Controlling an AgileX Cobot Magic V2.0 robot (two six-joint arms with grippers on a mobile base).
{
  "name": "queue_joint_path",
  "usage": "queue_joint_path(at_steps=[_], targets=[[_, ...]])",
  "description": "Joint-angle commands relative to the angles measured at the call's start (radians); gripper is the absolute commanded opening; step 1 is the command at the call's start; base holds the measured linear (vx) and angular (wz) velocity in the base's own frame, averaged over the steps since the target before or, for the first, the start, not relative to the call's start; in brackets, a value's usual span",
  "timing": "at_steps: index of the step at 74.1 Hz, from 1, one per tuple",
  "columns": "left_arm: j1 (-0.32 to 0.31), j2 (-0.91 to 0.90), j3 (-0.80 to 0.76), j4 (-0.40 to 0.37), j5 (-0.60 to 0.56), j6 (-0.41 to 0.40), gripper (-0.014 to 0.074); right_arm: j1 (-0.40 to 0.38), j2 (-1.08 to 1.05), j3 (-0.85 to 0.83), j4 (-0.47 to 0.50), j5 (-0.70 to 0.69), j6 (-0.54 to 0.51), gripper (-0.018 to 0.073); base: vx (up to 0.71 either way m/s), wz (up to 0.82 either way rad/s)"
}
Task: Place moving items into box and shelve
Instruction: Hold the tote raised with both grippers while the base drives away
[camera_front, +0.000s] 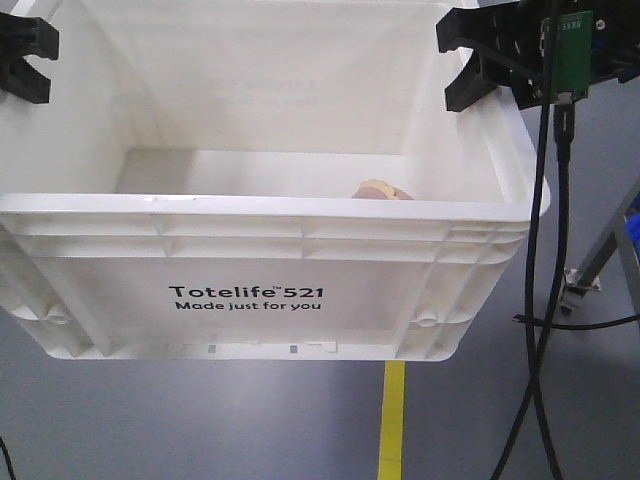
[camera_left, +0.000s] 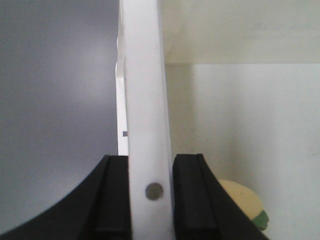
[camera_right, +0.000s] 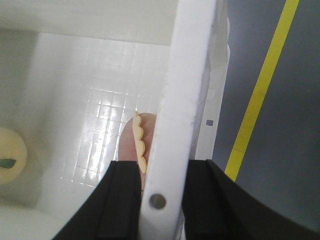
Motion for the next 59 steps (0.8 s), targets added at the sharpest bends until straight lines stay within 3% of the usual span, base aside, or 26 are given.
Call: queue_joint_path(at_steps=[1, 59], targets=[[-0.029, -0.041, -0.041, -0.208, -0.133, -0.009, -0.0006, 0.026, -0.048, -0.044, 0.247, -0.139, -0.019, -0.0006, 0.60, -0.09], [-0.029, -0.041, -0.041, -0.208, -0.133, -0.009, -0.0006, 0.026, -0.048, -0.044, 0.247, -0.139, -0.019, -0.0006, 0.62, -0.10]])
